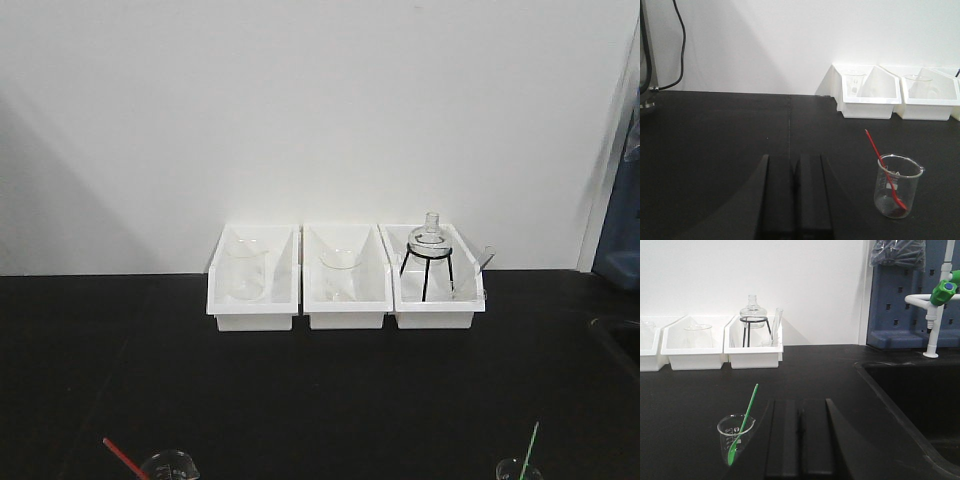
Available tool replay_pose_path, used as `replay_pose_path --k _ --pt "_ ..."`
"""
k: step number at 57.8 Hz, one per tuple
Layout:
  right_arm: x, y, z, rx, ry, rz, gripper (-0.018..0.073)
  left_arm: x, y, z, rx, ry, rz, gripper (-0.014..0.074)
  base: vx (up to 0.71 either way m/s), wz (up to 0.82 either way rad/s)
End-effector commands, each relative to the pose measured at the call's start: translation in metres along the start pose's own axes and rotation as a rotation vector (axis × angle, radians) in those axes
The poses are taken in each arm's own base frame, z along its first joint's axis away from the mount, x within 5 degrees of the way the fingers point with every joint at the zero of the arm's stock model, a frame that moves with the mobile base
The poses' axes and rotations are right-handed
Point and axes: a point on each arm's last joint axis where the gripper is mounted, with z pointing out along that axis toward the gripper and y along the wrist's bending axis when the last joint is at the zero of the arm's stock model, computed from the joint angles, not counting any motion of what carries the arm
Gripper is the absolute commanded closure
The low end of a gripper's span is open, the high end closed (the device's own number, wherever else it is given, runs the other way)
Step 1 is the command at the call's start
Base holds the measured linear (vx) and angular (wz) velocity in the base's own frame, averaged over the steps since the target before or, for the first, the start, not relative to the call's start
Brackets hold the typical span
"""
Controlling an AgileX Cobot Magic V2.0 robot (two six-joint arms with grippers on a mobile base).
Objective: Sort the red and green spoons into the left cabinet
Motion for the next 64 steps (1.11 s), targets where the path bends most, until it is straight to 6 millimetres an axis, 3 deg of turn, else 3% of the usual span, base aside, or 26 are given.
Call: replay_pose_path --k 1,64 --pt "-0.0043 0.0008 -0.0009 -0.007 -0.085 -0.009 0.0568 -0.0090 -0.0007 -0.0021 0.009 -0.103 -0.017 0.0603 0.00 0.00" --pt "-0.0057 0.0010 -0.0010 -0.008 -0.097 -0.032 0.0568 -0.0122 -0.0009 -0.0026 0.011 -0.132 -0.017 0.0603 0.00 0.00"
